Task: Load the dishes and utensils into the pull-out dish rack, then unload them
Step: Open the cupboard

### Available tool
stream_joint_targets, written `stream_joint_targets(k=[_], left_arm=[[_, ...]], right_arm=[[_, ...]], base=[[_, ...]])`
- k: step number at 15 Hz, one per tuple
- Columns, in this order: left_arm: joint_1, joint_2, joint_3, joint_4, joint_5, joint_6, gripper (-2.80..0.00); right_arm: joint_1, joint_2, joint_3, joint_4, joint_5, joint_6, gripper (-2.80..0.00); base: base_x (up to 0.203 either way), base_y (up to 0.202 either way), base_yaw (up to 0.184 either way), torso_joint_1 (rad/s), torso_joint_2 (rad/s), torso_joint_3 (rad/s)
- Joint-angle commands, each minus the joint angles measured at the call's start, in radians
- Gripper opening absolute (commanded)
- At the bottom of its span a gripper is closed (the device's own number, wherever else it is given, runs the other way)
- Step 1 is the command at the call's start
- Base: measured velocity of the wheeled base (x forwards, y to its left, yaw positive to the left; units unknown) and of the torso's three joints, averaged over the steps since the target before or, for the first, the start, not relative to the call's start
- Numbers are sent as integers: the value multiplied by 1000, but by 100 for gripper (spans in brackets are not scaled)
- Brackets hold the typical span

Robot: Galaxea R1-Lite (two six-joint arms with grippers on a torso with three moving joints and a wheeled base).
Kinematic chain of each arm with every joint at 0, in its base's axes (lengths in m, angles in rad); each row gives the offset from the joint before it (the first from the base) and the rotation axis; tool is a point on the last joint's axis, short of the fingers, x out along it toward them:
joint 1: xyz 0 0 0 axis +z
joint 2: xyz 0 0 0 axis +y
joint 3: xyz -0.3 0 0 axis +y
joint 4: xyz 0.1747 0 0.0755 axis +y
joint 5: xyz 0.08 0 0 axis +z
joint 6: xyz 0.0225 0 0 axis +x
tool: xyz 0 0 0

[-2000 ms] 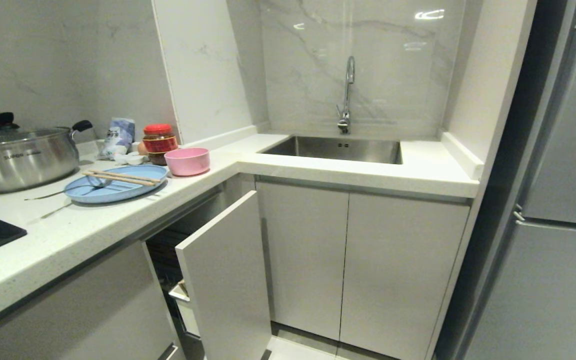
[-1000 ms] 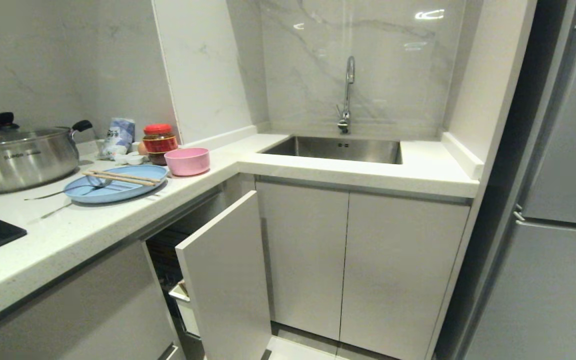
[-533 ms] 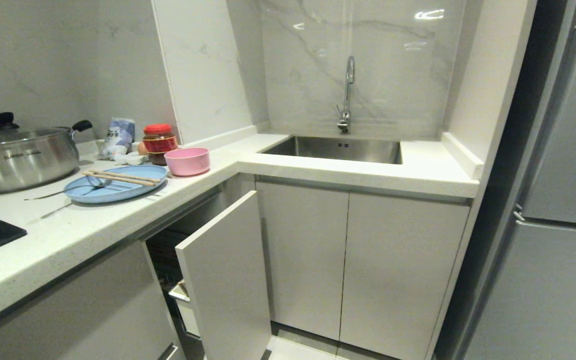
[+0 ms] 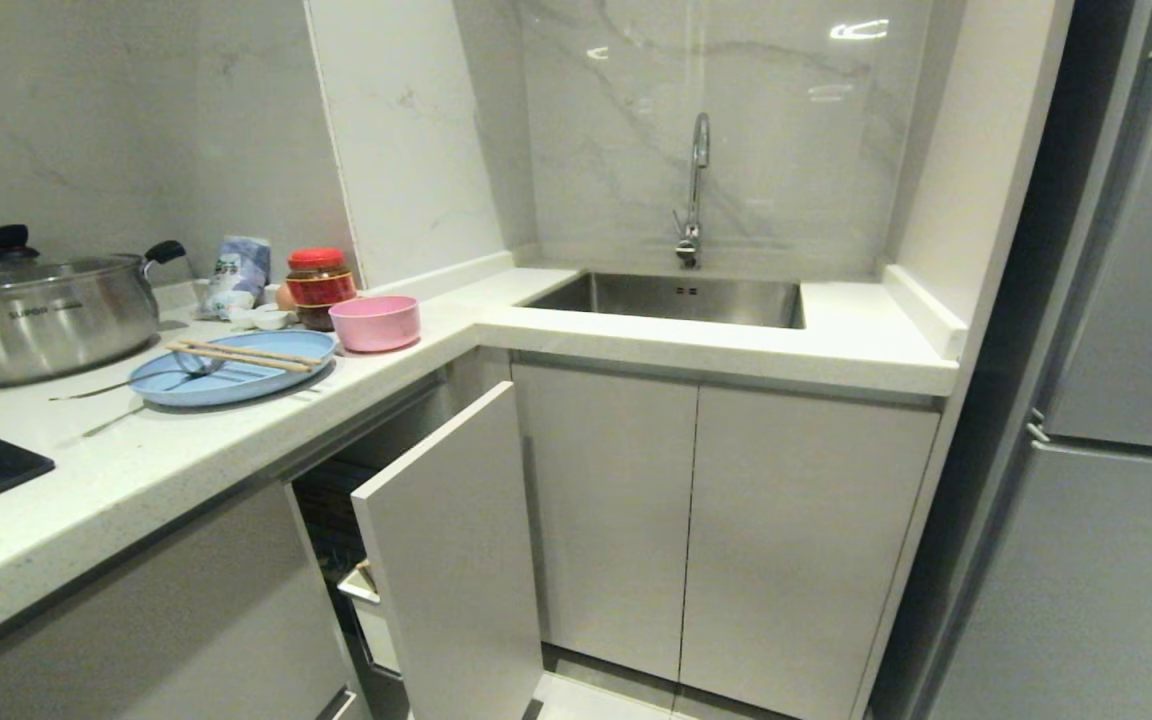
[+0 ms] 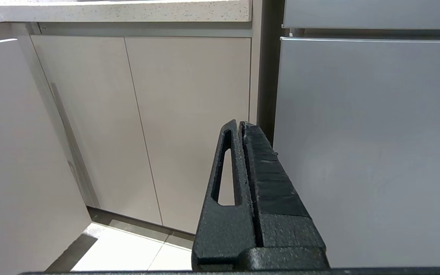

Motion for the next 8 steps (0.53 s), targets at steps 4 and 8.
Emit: stream_joint_targets(k=[4, 8], left_arm=[[3, 460, -502, 35, -4, 0, -280], [-23, 676, -612, 12, -7, -11, -280]], right_arm=[[0, -1, 26, -1, 0, 0, -280], [0, -1, 26, 0, 0, 0, -280]], base=[[0, 0, 0, 0, 0, 0], [0, 0, 0, 0, 0, 0]])
